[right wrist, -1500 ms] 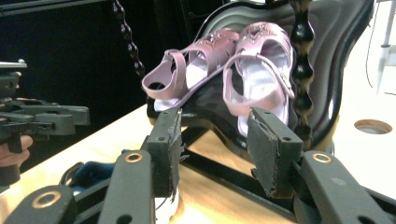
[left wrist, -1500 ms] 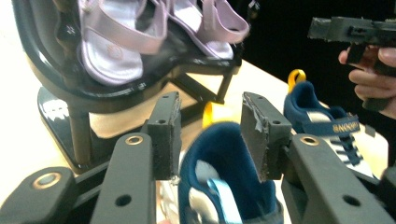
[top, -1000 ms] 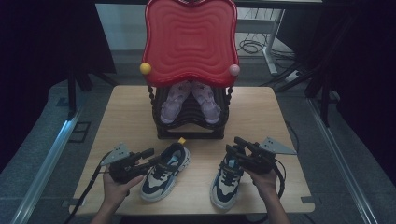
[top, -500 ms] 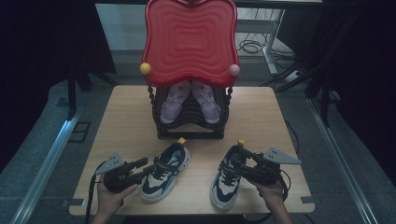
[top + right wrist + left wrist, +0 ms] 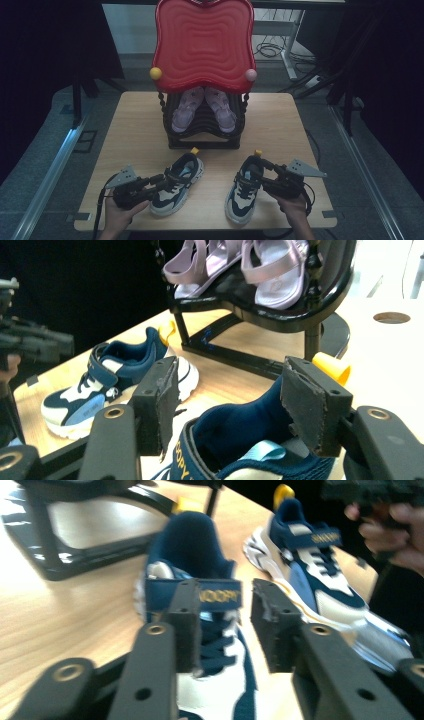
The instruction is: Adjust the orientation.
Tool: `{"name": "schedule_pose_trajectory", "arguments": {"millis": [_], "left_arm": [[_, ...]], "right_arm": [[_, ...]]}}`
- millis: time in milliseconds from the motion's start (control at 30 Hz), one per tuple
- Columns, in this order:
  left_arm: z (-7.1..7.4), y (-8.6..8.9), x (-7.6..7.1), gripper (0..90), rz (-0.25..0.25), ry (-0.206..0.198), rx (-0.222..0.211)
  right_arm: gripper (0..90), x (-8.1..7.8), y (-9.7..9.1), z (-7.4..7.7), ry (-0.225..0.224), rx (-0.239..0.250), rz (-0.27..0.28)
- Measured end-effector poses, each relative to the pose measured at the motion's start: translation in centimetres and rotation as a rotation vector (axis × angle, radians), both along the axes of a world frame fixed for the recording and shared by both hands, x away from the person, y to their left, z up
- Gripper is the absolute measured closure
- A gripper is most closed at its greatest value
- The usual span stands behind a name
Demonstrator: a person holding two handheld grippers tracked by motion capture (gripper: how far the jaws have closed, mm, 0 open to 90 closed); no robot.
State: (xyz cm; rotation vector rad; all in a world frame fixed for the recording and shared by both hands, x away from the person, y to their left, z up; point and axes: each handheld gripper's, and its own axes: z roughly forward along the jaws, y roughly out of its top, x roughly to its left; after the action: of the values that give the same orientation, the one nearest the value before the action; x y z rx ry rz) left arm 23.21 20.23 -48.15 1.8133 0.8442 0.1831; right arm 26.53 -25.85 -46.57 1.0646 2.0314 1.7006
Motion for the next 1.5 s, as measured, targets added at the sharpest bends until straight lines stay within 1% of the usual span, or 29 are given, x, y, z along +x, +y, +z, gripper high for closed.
{"name": "schedule_pose_trajectory", "arguments": {"millis": [33, 100, 133, 167, 200, 233, 300, 333, 367, 500, 533, 567, 633, 667, 700, 733, 767, 800, 833, 867, 900, 933, 967, 1033, 1167, 1333, 1500], "left_arm": [[-0.1, -0.4, 0.0, 74.6, -0.028, 0.016, 0.004], [-0.2, -0.8, -0.2, 81.3, -0.056, 0.028, 0.016], [-0.2, -0.8, -0.2, 83.1, -0.056, 0.028, 0.016], [-0.2, -1.2, -0.3, 84.6, -0.072, 0.039, 0.027], [-0.2, -1.2, -0.3, 85.6, -0.072, 0.039, 0.027], [-0.2, -1.6, -0.5, 86.7, -0.081, 0.049, 0.038], [-0.2, -2.0, -0.6, 88.3, -0.092, 0.065, 0.048], [-0.2, -2.0, -0.6, 88.8, -0.092, 0.065, 0.048], [-0.4, -2.4, -0.7, 89.0, -0.102, 0.076, 0.06], [-1.0, -2.9, -0.7, 89.3, -0.103, 0.107, 0.069], [-1.0, -2.9, -0.7, 89.4, -0.103, 0.107, 0.069], [-1.4, -3.3, -0.9, 89.4, -0.106, 0.121, 0.085], [-1.7, -3.7, -1.1, 89.4, -0.119, 0.134, 0.096], [-1.7, -3.7, -1.1, 89.4, -0.119, 0.134, 0.096], [-2.1, -4.1, -1.5, 89.4, -0.128, 0.143, 0.118], [-2.1, -4.1, -1.5, 89.4, -0.128, 0.143, 0.118], [-2.3, -4.4, -1.7, 89.4, -0.131, 0.154, 0.132], [-2.3, -4.4, -1.7, 89.3, -0.131, 0.154, 0.132], [-2.7, -4.7, -1.8, 89.3, -0.141, 0.166, 0.139], [-2.7, -4.7, -1.8, 89.2, -0.141, 0.166, 0.139], [-3.0, -5.1, -1.9, 89.2, -0.14, 0.172, 0.16], [-3.0, -5.1, -1.9, 89.2, -0.14, 0.172, 0.16], [-3.3, -5.3, -2.2, 89.1, -0.134, 0.17, 0.186], [-3.5, -5.4, -2.4, 88.7, -0.126, 0.171, 0.207], [-3.7, -5.1, -2.4, 88.8, -0.117, 0.181, 0.213], [-3.8, -5.2, -2.5, 89.0, -0.103, 0.177, 0.25], [-4.0, -5.1, -2.4, 89.2, -0.097, 0.189, 0.261]], "right_arm": [[40.8, 0.0, -0.2, 0.1, 0.0, 0.016, -0.004], [40.8, 0.0, -0.3, 0.2, -0.001, 0.017, -0.011], [40.8, 0.0, -0.3, 0.2, -0.001, 0.017, -0.011], [40.8, 0.1, -0.4, 0.1, -0.001, 0.019, -0.015], [40.8, 0.1, -0.4, 0.0, -0.002, 0.018, -0.017], [40.8, 0.1, -0.4, 0.0, 0.0, 0.018, -0.019], [40.7, 0.1, -0.3, 0.0, 0.002, 0.018, -0.02], [40.7, 0.1, -0.3, 0.0, 0.002, 0.018, -0.02], [40.5, 0.2, -0.2, 0.0, -0.002, 0.011, -0.023], [40.3, 0.3, -0.1, 0.0, 0.004, 0.011, -0.027], [40.3, 0.3, -0.1, 0.0, 0.004, 0.011, -0.027], [40.3, 0.4, 0.0, -0.1, 0.007, 0.011, -0.028], [40.3, 0.6, 0.1, -0.2, 0.006, 0.005, -0.027], [40.2, 0.7, 0.2, -0.3, 0.007, 0.003, -0.024], [40.3, 0.7, 0.3, -0.3, 0.011, 0.004, -0.025], [40.4, 0.7, 0.4, -0.3, 0.003, -0.005, -0.029], [40.4, 0.6, 0.5, -0.3, -0.005, -0.011, -0.033], [40.4, 0.6, 0.5, -0.3, -0.005, -0.011, -0.033], [40.3, 0.5, 0.7, -0.3, -0.016, -0.024, -0.03], [40.3, 0.5, 0.7, -0.3, -0.016, -0.024, -0.03], [40.3, 0.4, 0.7, -0.1, -0.023, -0.027, -0.028], [40.3, 0.4, 0.7, -0.1, -0.023, -0.027, -0.028], [40.4, 0.4, 0.7, 0.0, -0.023, -0.019, -0.031], [40.4, 0.3, 0.6, 0.1, -0.022, -0.016, -0.028], [40.4, 0.3, 0.8, 0.1, -0.024, -0.023, -0.023], [40.5, 0.2, 1.2, 0.1, -0.03, -0.029, -0.015], [40.5, 0.3, 1.1, 0.1, -0.026, -0.023, -0.022]]}}
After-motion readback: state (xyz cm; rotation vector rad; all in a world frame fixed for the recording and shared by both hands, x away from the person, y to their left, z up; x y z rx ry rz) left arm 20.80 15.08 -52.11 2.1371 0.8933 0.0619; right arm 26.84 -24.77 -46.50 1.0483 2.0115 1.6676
